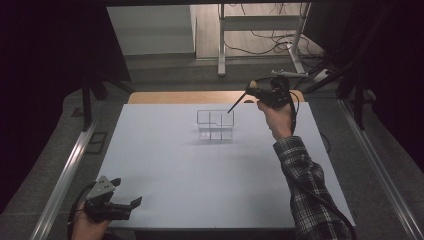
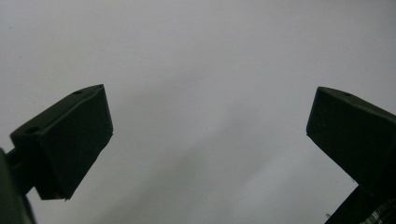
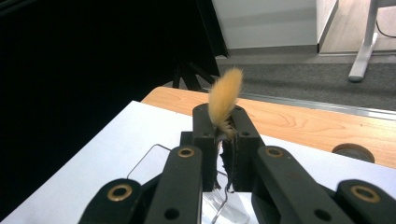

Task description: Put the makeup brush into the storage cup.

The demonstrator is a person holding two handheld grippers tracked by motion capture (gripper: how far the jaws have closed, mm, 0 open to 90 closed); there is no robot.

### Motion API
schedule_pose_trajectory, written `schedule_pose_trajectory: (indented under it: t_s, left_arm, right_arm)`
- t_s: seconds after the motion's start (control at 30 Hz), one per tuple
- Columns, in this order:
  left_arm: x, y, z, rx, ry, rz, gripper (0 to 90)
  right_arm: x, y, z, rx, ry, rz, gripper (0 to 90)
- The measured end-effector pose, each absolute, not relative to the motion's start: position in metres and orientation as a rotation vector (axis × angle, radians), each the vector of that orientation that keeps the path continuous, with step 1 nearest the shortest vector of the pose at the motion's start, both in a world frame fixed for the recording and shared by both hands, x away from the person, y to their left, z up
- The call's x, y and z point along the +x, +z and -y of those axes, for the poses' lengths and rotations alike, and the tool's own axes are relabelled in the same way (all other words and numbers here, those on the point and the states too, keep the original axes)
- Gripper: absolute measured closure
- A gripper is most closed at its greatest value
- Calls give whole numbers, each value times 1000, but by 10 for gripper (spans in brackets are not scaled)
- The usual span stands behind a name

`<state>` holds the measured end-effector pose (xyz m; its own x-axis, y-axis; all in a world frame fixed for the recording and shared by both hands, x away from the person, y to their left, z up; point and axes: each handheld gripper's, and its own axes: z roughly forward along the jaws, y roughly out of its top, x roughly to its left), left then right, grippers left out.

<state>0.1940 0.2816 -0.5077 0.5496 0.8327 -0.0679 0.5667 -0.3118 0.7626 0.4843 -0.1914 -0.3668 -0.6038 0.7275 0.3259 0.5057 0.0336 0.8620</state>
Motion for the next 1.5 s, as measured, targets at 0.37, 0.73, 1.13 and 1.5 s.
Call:
schedule_pose_trajectory:
  t_s: [0.37, 0.73, 1.13, 1.5]
  left_arm:
    - [194, -508, -281, 2016, 442, -1125, 11]
    - [194, -507, -282, 2011, 444, -1123, 11]
    - [194, -508, -282, 2003, 439, -1125, 11]
    - [195, -508, -282, 2005, 438, -1124, 11]
  right_arm:
    - [486, -376, 185, 1269, 1575, -2119, 845]
    - [488, -389, 177, 1260, 1547, -2144, 845]
    - [490, -405, 169, 1257, 1510, -2173, 845]
    - [492, -423, 162, 1264, 1470, -2207, 845]
